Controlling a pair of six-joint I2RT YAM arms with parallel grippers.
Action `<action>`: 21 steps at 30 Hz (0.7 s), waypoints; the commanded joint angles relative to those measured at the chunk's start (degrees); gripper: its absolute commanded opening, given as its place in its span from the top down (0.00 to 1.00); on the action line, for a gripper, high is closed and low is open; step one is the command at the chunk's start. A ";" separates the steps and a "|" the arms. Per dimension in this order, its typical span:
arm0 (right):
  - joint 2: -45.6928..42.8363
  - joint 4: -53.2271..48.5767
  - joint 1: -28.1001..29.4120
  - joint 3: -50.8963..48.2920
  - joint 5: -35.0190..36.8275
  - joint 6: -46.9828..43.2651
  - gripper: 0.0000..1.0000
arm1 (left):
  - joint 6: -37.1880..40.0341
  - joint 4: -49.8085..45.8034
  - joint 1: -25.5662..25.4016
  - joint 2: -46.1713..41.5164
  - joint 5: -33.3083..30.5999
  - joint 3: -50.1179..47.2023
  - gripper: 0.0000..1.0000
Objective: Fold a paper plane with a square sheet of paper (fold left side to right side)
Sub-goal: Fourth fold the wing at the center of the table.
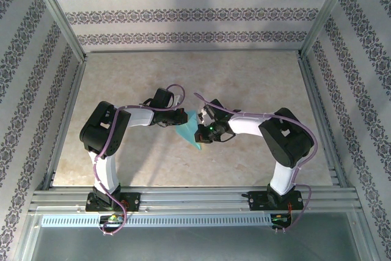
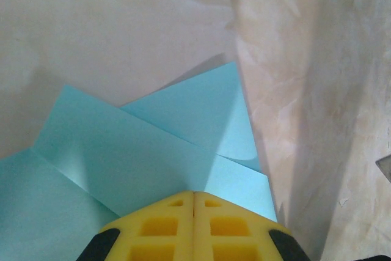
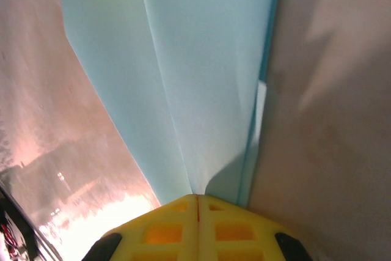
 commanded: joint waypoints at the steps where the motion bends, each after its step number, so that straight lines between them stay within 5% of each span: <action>1: -3.68 -9.15 0.77 -1.49 0.14 -2.43 1.00 | 0.08 -5.21 0.15 1.49 -3.81 -0.28 1.00; 5: -8.61 -11.21 -1.14 -0.85 -0.21 -4.26 0.97 | -1.18 -5.34 0.14 -1.23 -1.09 1.89 0.98; 14: -9.29 -1.80 -7.26 0.13 -0.47 -7.06 0.57 | -2.17 -8.27 0.99 -10.97 -0.51 5.79 0.79; 21: -3.09 4.27 -7.42 1.84 -3.58 -8.58 0.55 | -3.05 -8.69 4.35 -22.03 -4.94 -2.00 0.70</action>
